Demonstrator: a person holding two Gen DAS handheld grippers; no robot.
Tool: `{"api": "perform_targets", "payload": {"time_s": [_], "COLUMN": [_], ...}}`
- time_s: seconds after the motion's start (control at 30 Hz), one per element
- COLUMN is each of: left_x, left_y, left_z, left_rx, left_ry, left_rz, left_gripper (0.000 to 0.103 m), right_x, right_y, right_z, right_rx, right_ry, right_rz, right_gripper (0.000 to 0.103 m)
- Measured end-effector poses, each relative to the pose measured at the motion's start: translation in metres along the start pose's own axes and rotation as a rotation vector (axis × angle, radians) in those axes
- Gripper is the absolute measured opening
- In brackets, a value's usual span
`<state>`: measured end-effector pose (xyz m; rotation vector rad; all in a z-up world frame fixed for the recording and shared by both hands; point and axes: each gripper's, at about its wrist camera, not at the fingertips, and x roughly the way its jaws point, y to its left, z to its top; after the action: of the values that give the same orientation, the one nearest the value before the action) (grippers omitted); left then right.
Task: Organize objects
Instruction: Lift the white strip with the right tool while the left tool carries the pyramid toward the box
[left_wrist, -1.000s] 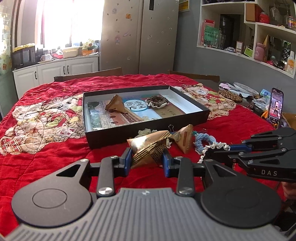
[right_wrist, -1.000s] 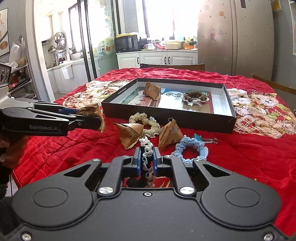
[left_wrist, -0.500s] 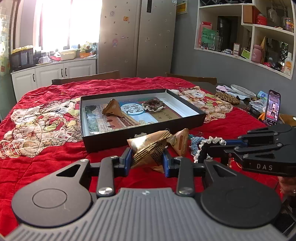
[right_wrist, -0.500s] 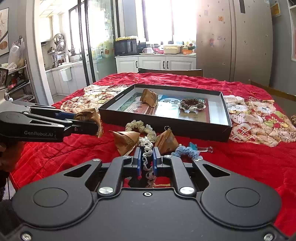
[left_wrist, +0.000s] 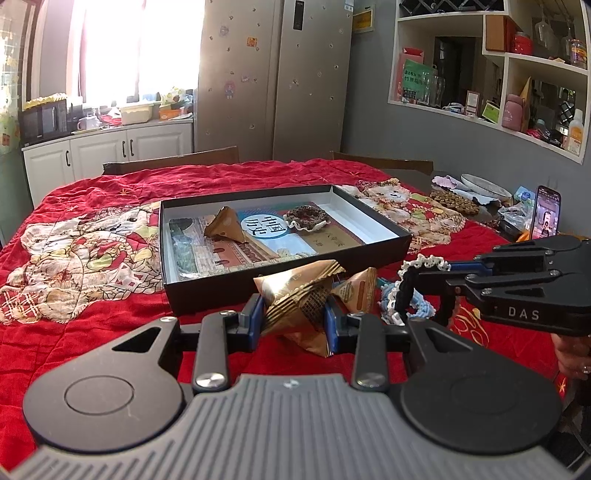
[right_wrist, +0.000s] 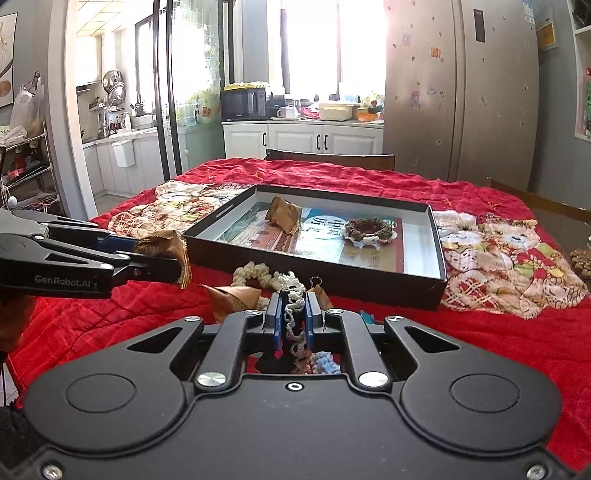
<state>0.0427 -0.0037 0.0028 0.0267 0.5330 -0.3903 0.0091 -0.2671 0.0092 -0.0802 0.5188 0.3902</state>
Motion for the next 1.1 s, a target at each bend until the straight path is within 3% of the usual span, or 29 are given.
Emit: {"api": "perform_targets", "payload": {"time_s": [0.67, 1.1], "left_x": [0.006, 0.021], "left_y": [0.000, 0.013], "left_z": [0.017, 0.031], "left_rx": [0.002, -0.028], "left_ry": [-0.030, -0.033], "left_rz": [-0.013, 0.019], "left_gripper": [0.037, 0.037], "right_x": [0.007, 0.022], "right_y": [-0.003, -0.014], "right_z": [0.024, 0.041], "right_rx": [-0.020, 0.010], "right_ry": [-0.053, -0.078], "right_rz": [-0.022, -0.033], "right_gripper": [0.012, 0.012]}}
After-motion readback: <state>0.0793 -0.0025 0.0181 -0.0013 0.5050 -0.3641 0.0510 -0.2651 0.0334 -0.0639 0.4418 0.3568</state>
